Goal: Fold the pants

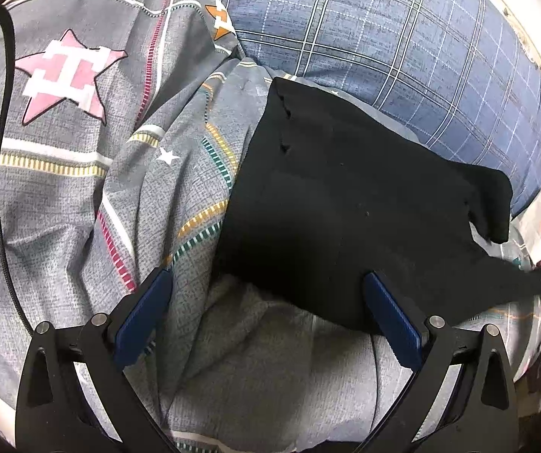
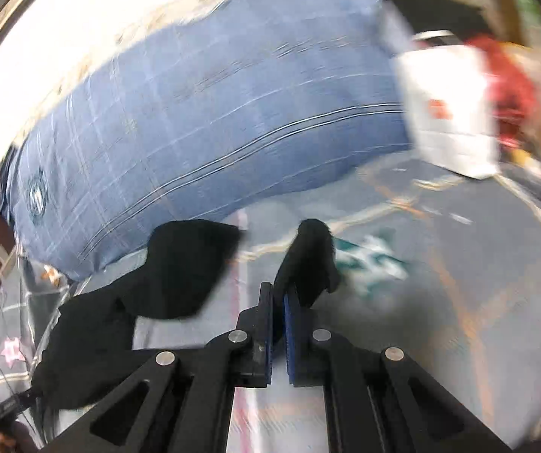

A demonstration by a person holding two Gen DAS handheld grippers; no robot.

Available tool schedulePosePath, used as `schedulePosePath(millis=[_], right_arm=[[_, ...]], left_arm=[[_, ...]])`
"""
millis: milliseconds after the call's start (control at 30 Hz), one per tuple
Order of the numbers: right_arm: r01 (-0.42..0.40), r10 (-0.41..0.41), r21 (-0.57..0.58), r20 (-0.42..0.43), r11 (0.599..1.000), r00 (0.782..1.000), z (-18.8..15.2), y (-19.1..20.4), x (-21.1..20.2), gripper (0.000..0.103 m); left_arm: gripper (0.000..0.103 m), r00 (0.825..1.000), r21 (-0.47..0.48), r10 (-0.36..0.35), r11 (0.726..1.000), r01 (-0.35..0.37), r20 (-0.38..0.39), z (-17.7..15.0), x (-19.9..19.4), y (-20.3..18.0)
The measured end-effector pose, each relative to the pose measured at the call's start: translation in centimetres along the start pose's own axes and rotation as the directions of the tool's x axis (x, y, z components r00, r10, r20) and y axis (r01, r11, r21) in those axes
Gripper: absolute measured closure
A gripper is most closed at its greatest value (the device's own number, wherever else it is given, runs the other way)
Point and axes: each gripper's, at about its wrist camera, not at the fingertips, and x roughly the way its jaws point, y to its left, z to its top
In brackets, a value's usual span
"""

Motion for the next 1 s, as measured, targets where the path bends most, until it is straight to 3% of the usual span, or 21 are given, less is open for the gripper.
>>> schedulePosePath(millis=[133, 233, 267, 400, 533, 667, 700, 733, 767, 800, 867, 1000], right_arm=[[0.065, -0.062, 0.026, -0.116, 0.998, 0.991, -5.6, -2.8, -0.8, 0.098], [0.057, -0.034, 0.128, -0.18, 0.99, 0.983, -8.0, -4.4, 0.5, 0.096], [0.05, -0.02, 0.165, -0.179, 0.985, 0.984, -8.5, -5.0, 0.7, 0.093], [0.017, 0.021, 0.236, -0.158, 0.972, 0.987, -9.6, -6.1, 0.7, 0.059], [-0.021, 0.053, 0.238, -0.129, 0.971, 0.99, -9.4, -5.4, 0.8, 0.058], [-0.041, 0.066, 0.246, -0.092, 0.968, 0.994, -9.2, -4.7, 1.8, 0.058], [-0.038, 0.06, 0.235, -0.086, 0.971, 0.995, -9.1, -4.4, 2.0, 0.061], [-0.031, 0.05, 0.219, -0.083, 0.975, 0.995, -9.0, -4.1, 2.2, 0.068], [-0.01, 0.027, 0.194, -0.089, 0.981, 0.996, -8.8, -3.8, 2.4, 0.082], [0.0, 0.016, 0.186, -0.085, 0.983, 0.996, -8.7, -3.7, 2.5, 0.088], [-0.012, 0.025, 0.197, -0.063, 0.98, 0.998, -8.4, -3.7, 2.1, 0.096], [-0.046, 0.051, 0.199, -0.02, 0.979, 0.999, -7.6, -3.7, -0.1, 0.097]], left_arm=[[0.001, 0.999, -0.023, -0.039, 0.999, 0.039, -0.012, -0.2, -0.3, 0.2], [0.001, 0.998, -0.051, -0.059, 0.997, 0.058, -0.019, -0.5, -0.4, 0.3], [0.001, 0.997, -0.062, -0.07, 0.996, 0.068, -0.021, -0.5, -0.4, 0.3], [0.001, 0.996, -0.087, -0.092, 0.992, 0.091, -0.014, -0.5, -0.6, 0.6], [0.001, 0.994, -0.102, -0.105, 0.99, 0.102, -0.018, -0.1, 0.3, 0.3], [0.001, 0.994, -0.059, -0.111, 0.992, 0.111, 0.0, 0.4, 1.6, -1.2], [0.005, 0.989, -0.054, -0.145, 0.988, 0.145, 0.001, 0.6, 1.8, -1.4], [0.031, 0.982, -0.06, -0.186, 0.981, 0.186, -0.006, 0.9, 1.9, -1.6], [0.051, 0.983, -0.059, -0.181, 0.982, 0.18, -0.011, 1.1, 2.0, -1.8], [0.079, 0.987, -0.047, -0.161, 0.986, 0.16, -0.023, 1.2, 2.2, -2.1], [0.088, 0.985, -0.018, -0.169, 0.986, 0.169, -0.034, 1.4, 2.1, -2.5], [0.091, 0.978, 0.037, -0.208, 0.977, 0.208, 0.002, 1.5, -0.6, -2.7]])
